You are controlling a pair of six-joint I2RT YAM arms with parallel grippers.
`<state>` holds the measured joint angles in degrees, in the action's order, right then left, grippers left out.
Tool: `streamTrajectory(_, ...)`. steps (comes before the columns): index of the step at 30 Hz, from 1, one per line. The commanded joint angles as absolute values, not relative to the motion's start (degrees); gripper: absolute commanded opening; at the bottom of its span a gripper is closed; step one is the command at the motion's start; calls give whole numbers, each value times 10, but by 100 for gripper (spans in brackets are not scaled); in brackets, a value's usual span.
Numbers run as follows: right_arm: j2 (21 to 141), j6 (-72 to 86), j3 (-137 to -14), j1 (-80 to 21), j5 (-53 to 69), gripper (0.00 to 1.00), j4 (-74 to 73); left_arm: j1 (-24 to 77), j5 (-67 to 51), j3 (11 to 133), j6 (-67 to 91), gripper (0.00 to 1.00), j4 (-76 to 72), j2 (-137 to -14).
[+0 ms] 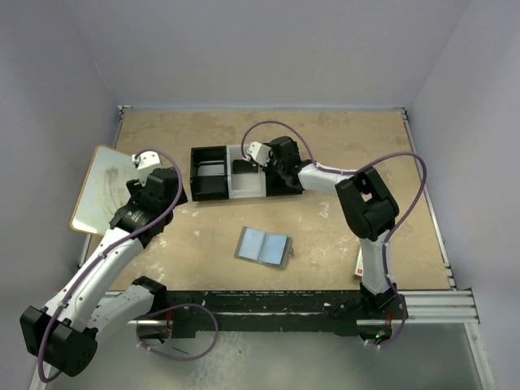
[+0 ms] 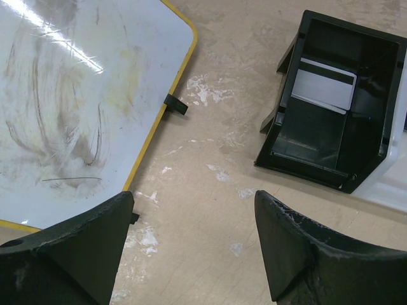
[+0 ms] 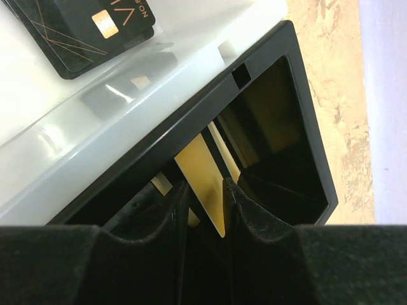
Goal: Take the credit cards out of the card holder
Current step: Place the credit card in the storage box.
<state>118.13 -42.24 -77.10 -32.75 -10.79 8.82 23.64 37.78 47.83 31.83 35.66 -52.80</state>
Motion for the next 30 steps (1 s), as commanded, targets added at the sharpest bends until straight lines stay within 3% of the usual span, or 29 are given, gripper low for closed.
streamTrajectory(1,1153,-429,-771,-322,-99,31,80,234,384,490,307,75,347,-530)
streamTrajectory(18,1147,-383,-794,-319,-114,35,57,234,378,490,306,75,347,-538)
streamTrajectory(30,1086,0,-828,-318,-90,26,-24,234,379,490,306,75,346,-539)
